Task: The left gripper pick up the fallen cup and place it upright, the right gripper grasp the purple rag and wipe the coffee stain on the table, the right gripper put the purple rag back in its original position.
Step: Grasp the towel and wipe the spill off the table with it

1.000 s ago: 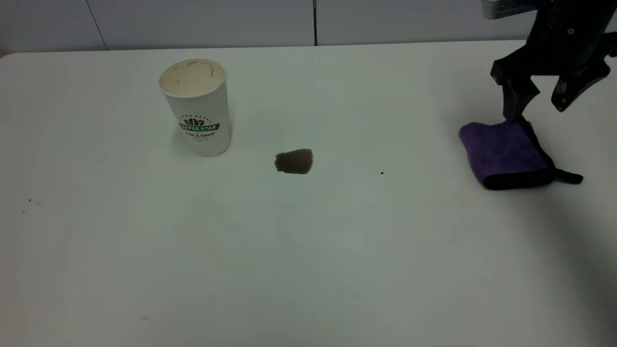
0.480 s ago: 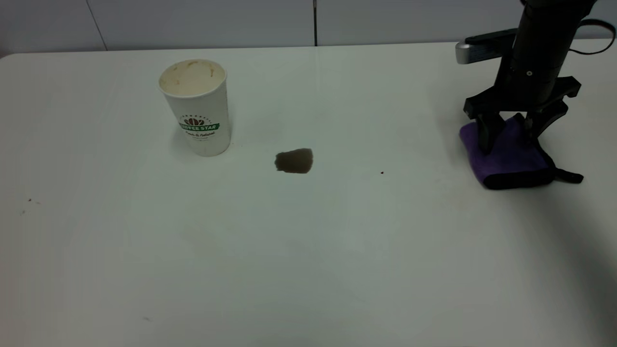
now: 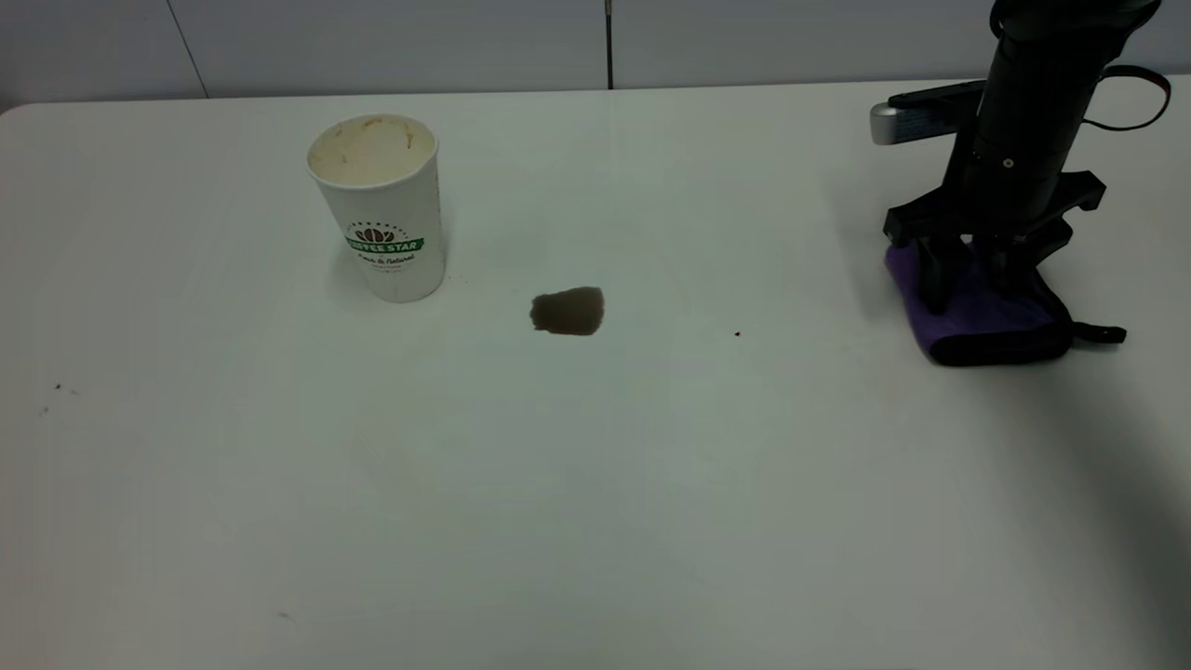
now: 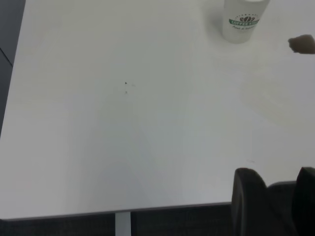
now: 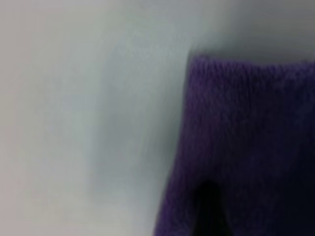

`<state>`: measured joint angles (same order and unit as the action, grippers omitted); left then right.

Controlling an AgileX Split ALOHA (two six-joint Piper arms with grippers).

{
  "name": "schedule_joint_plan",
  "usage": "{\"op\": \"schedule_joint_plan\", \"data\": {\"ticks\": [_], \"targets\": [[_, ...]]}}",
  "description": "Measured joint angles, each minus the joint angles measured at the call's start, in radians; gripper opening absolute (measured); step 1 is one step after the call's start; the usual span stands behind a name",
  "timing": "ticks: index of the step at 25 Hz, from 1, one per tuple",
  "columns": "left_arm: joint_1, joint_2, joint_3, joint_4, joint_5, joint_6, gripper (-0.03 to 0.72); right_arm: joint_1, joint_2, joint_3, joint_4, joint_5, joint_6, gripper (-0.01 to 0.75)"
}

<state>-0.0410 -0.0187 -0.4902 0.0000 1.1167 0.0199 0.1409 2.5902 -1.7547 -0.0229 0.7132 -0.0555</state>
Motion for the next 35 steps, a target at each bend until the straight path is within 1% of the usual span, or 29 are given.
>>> {"op": "schedule_joint_plan", "data": {"ticks": [2, 6, 7, 10, 13, 18, 25, 30, 35], "targets": [[0.000, 0.000, 0.000, 0.000, 0.000, 0.000, 0.239, 0.000, 0.003, -0.003, 0.016, -0.001, 0.001, 0.401], [0.000, 0.000, 0.000, 0.000, 0.000, 0.000, 0.239, -0.001, 0.007, -0.008, 0.051, -0.009, -0.010, 0.130], [0.000, 0.000, 0.000, 0.000, 0.000, -0.001, 0.239, -0.001, 0.008, -0.009, 0.062, -0.009, -0.020, 0.097], [0.000, 0.000, 0.000, 0.000, 0.000, -0.001, 0.239, 0.001, 0.013, -0.030, 0.093, 0.008, -0.065, 0.088], [0.000, 0.000, 0.000, 0.000, 0.000, -0.001, 0.239, 0.033, 0.029, -0.083, 0.137, 0.031, -0.098, 0.088], [0.000, 0.000, 0.000, 0.000, 0.000, -0.001, 0.239, 0.153, 0.055, -0.198, 0.184, 0.092, -0.108, 0.088], [0.000, 0.000, 0.000, 0.000, 0.000, -0.001, 0.239, 0.313, 0.058, -0.321, 0.188, 0.129, -0.108, 0.088], [0.000, 0.000, 0.000, 0.000, 0.000, -0.001, 0.239, 0.383, 0.085, -0.394, 0.187, 0.142, -0.109, 0.088], [0.000, 0.000, 0.000, 0.000, 0.000, -0.001, 0.239, 0.420, 0.154, -0.477, 0.184, 0.150, -0.106, 0.088]]}}
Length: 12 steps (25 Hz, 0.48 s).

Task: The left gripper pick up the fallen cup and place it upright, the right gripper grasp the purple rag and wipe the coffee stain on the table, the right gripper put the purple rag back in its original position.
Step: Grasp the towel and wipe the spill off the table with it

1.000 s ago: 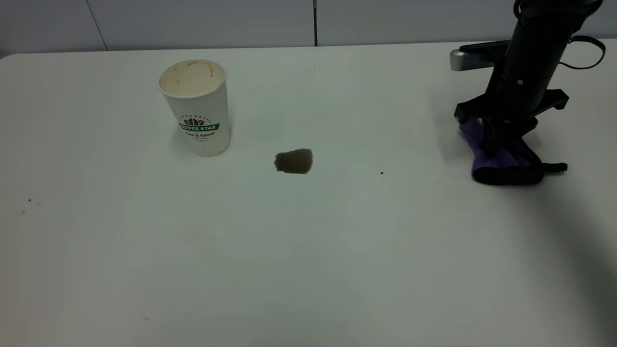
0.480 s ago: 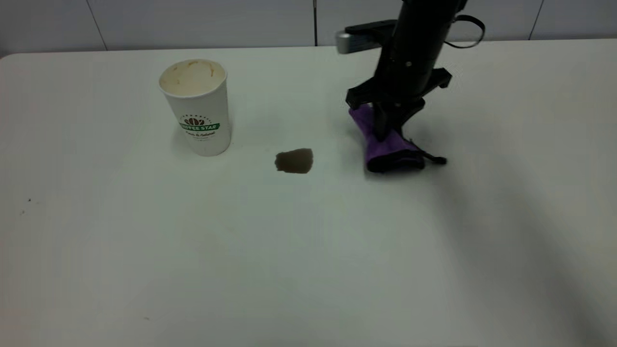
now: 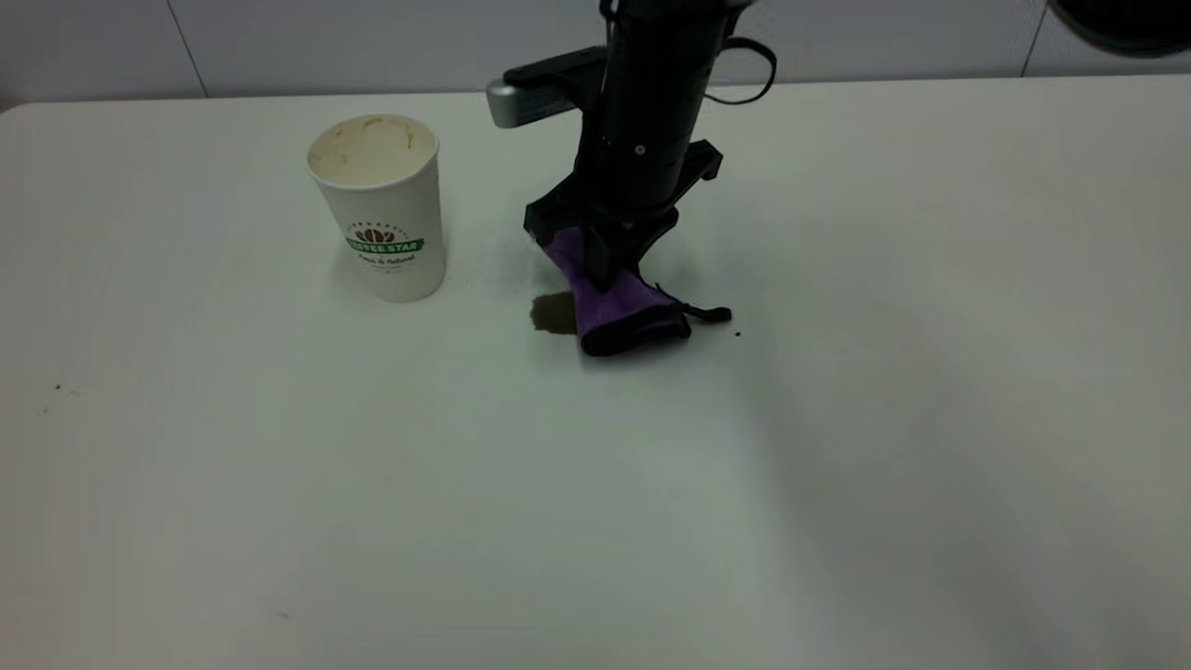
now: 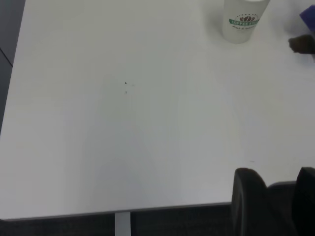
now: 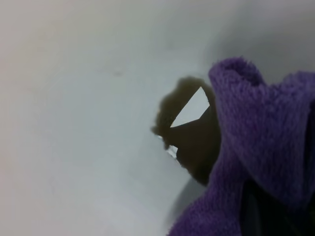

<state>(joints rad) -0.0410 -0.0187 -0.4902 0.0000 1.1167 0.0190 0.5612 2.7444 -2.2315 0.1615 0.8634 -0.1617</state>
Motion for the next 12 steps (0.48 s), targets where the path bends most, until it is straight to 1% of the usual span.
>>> {"op": "schedule_joint_plan", "data": {"ticks": [7, 12], "targets": [[0.000, 0.000, 0.000, 0.000, 0.000, 0.000, 0.239, -0.002, 0.078, -0.076, 0.002, -0.002, 0.024, 0.088], [0.000, 0.000, 0.000, 0.000, 0.000, 0.000, 0.239, -0.002, 0.104, -0.110, 0.085, -0.004, 0.019, 0.088]]}}
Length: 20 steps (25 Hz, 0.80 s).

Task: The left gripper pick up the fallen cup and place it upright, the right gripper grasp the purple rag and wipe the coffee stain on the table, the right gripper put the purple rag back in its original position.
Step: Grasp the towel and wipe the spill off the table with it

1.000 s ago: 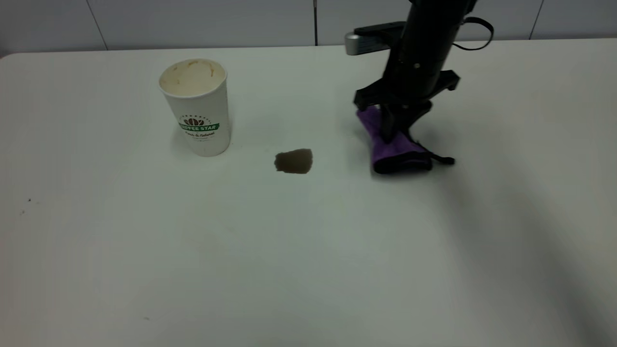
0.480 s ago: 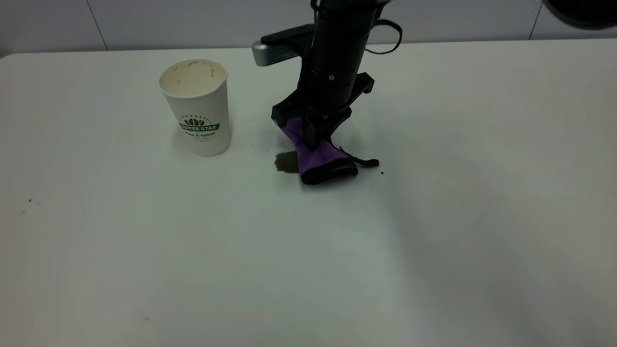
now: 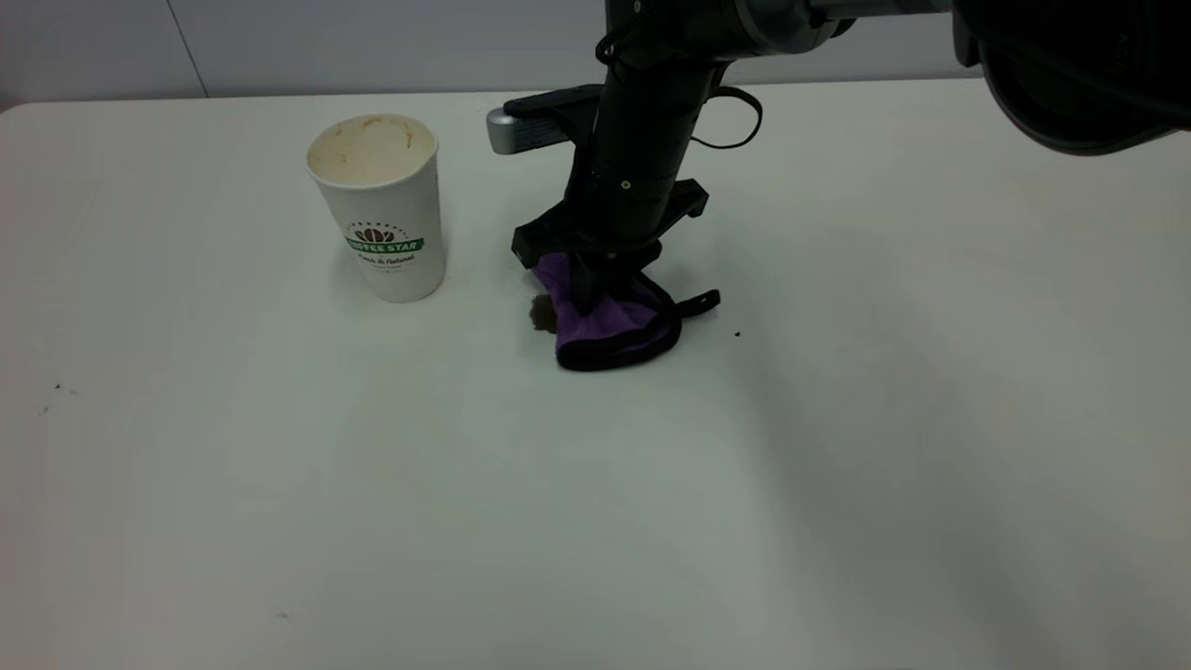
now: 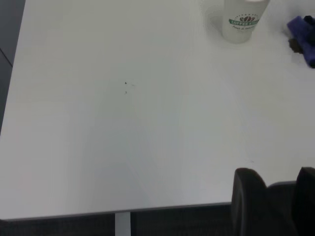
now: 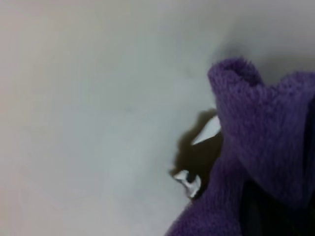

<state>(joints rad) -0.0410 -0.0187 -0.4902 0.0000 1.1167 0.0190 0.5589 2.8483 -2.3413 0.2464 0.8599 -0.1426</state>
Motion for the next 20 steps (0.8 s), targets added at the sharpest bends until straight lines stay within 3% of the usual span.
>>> {"op": "schedule_joint_plan", "data": {"ticks": [9, 20], "targets": [[0.000, 0.000, 0.000, 0.000, 0.000, -0.001, 0.239, 0.007, 0.018, -0.004, 0.174, -0.017, -0.047, 0.088], [0.000, 0.000, 0.000, 0.000, 0.000, -0.001, 0.239, 0.011, 0.047, -0.010, 0.174, -0.241, 0.024, 0.088]]}}
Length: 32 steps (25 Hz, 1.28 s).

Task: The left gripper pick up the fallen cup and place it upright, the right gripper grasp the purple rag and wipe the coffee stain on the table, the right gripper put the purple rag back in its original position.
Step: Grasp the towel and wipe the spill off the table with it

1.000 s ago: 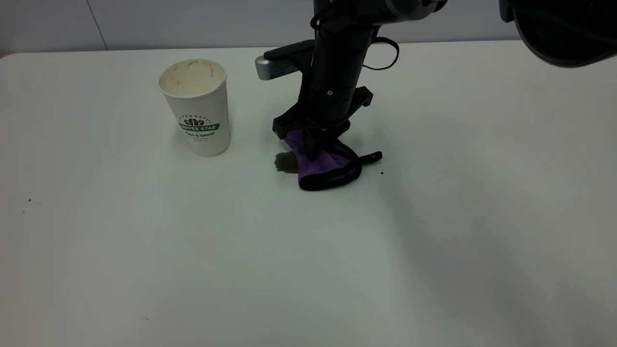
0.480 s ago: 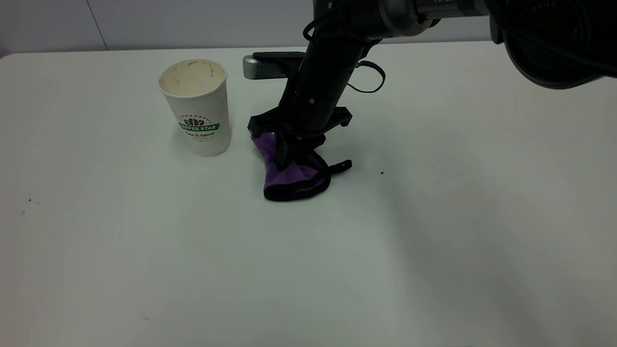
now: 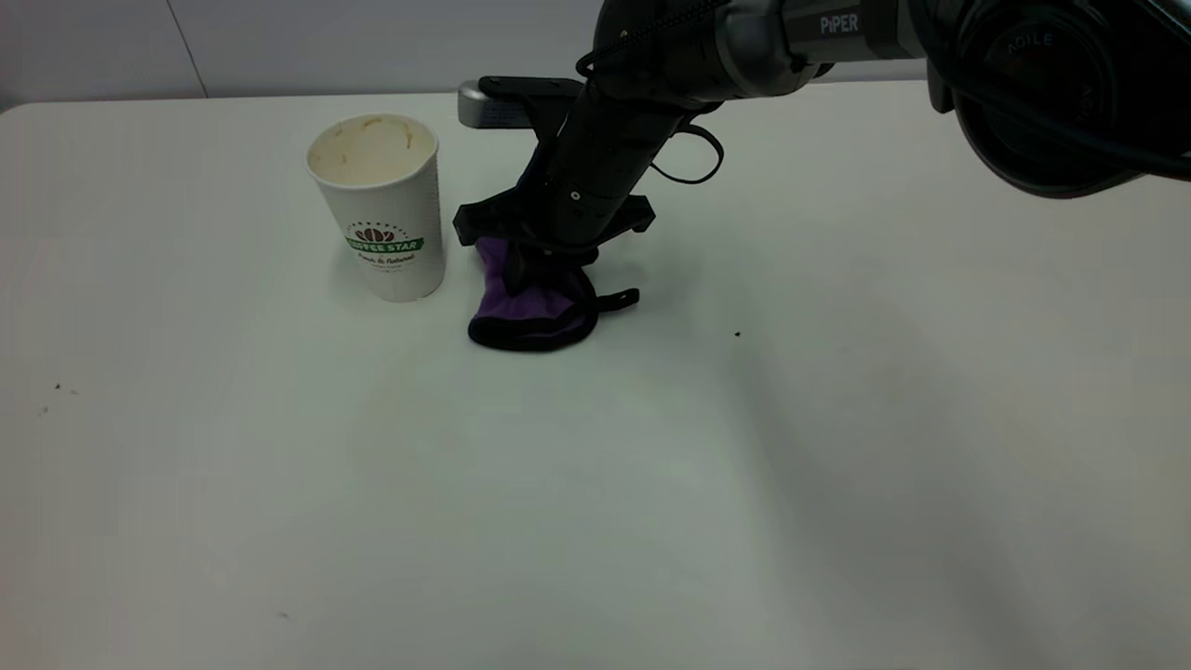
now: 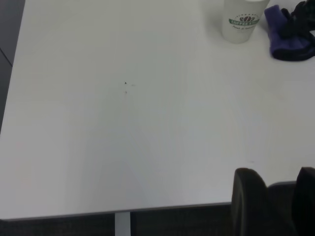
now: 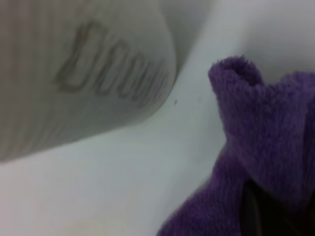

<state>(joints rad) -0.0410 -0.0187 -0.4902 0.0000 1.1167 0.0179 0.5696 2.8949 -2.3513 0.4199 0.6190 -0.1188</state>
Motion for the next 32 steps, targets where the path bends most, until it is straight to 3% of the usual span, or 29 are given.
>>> {"op": "schedule_joint_plan", "data": {"ticks": [4, 7, 12, 16, 27, 32], "targets": [[0.000, 0.000, 0.000, 0.000, 0.000, 0.000, 0.239, -0.027, 0.000, -0.005, -0.110, -0.021, 0.111, 0.088], [0.000, 0.000, 0.000, 0.000, 0.000, 0.000, 0.239, -0.063, -0.001, -0.029, -0.222, 0.027, 0.193, 0.088], [0.000, 0.000, 0.000, 0.000, 0.000, 0.000, 0.239, -0.111, 0.004, -0.110, -0.375, 0.258, 0.238, 0.088], [0.000, 0.000, 0.000, 0.000, 0.000, 0.000, 0.239, -0.110, 0.010, -0.167, -0.385, 0.406, 0.232, 0.088], [0.000, 0.000, 0.000, 0.000, 0.000, 0.000, 0.239, 0.109, 0.036, -0.179, -0.315, 0.298, 0.210, 0.088], [0.000, 0.000, 0.000, 0.000, 0.000, 0.000, 0.239, 0.160, 0.039, -0.179, -0.332, 0.246, 0.214, 0.088]]}}
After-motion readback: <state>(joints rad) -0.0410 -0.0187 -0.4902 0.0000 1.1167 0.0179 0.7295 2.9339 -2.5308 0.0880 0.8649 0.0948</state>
